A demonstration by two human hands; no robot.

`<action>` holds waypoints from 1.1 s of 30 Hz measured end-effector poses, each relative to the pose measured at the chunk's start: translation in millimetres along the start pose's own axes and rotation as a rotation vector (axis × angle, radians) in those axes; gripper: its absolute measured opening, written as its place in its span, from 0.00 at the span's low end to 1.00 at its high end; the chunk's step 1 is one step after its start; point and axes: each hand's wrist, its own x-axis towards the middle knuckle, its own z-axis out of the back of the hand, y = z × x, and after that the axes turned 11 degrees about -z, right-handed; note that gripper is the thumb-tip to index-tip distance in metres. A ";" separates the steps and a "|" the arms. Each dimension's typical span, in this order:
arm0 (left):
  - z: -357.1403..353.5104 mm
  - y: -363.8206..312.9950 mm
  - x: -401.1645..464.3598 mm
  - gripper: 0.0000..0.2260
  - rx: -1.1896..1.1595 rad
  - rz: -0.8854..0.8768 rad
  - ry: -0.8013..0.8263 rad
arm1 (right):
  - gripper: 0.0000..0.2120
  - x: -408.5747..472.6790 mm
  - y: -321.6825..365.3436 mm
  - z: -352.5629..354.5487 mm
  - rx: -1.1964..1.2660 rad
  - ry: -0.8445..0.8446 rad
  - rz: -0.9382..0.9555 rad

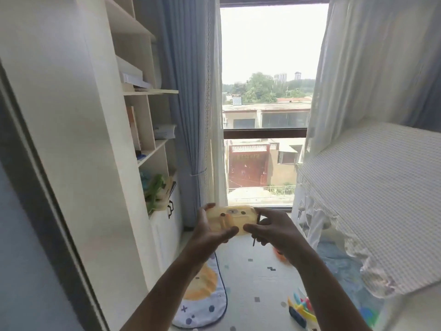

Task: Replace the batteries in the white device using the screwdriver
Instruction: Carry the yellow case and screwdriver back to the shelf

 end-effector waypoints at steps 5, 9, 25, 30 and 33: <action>10.2 47.5 124.7 0.38 0.052 -0.005 -0.014 | 0.11 131.5 0.4 15.3 0.051 0.028 0.009; 17.4 92.8 226.4 0.36 0.024 -0.006 -0.101 | 0.11 257.7 -0.6 25.7 0.042 0.098 0.031; 157.2 242.9 568.4 0.40 0.201 0.017 -0.564 | 0.15 715.0 50.9 -49.3 0.016 0.468 0.123; 221.1 273.2 652.3 0.35 0.297 0.020 -0.691 | 0.14 837.3 71.2 -106.4 0.024 0.555 0.149; 253.9 283.3 691.8 0.35 0.353 0.039 -0.769 | 0.16 901.7 93.3 -138.7 0.002 0.630 0.171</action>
